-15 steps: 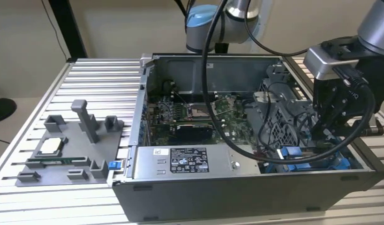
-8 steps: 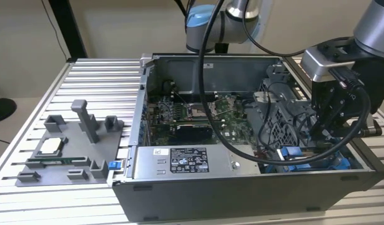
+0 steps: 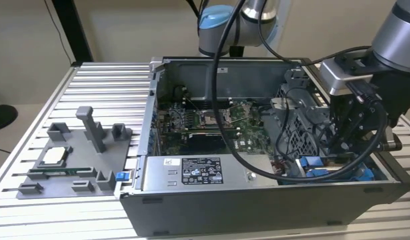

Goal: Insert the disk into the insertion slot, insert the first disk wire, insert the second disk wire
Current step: 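Insert the second disk wire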

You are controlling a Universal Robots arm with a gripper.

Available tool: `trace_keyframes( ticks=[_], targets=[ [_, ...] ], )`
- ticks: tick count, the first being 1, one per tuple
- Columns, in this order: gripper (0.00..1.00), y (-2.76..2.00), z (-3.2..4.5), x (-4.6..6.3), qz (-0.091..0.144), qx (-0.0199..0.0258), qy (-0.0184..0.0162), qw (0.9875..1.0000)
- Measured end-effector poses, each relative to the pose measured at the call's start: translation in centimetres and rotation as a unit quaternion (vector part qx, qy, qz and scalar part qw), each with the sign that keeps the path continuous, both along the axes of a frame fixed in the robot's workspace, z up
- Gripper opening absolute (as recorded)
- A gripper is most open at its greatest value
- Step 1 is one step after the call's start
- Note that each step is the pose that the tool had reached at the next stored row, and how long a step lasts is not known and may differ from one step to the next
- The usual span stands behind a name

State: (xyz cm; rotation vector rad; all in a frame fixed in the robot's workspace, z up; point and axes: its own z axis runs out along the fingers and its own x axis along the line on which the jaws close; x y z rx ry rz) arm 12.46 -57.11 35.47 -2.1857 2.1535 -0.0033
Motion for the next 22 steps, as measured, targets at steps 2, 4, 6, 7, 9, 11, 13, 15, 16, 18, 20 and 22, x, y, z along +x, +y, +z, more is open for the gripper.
trace_keyframes(
  ticks=[2, 4, 6, 7, 9, 11, 13, 15, 16, 18, 20, 22],
  targets=[
    [0.0, 0.0, -0.2, 0.01, 0.0, 0.0, -0.0015, 1.0],
    [0.0, 0.0, -0.28, 0.04, 0.0, -0.0001, -0.0022, 1.0],
    [0.0, 0.0, -0.31, 0.14, 0.0, -0.0001, -0.0025, 1.0],
    [0.0, 0.0, -0.32, 0.17, 0.0, -0.0001, -0.0026, 1.0],
    [0.0, 0.0, -0.36, 0.24, 0.0, 0.0, -0.0027, 1.0],
    [0.0, 0.0, -0.41, 0.29, 0.0, 0.0, -0.0028, 1.0],
    [0.0, 0.0, -0.45, 0.34, 0.0, 0.0, -0.0029, 1.0],
    [0.0, -0.01, -0.51, 0.41, 0.0, 0.0, -0.0029, 1.0],
    [0.0, -0.01, -0.55, 0.43, 0.0, 0.0, -0.0029, 1.0],
    [0.0, -0.02, -0.59, 0.44, 0.0, 0.0, -0.0029, 1.0],
    [0.0, -0.03, -0.63, 0.45, 0.0, 0.0, -0.003, 1.0],
    [0.0, -0.04, -0.69, 0.45, 0.0, 0.0, -0.0029, 1.0]
  ],
)
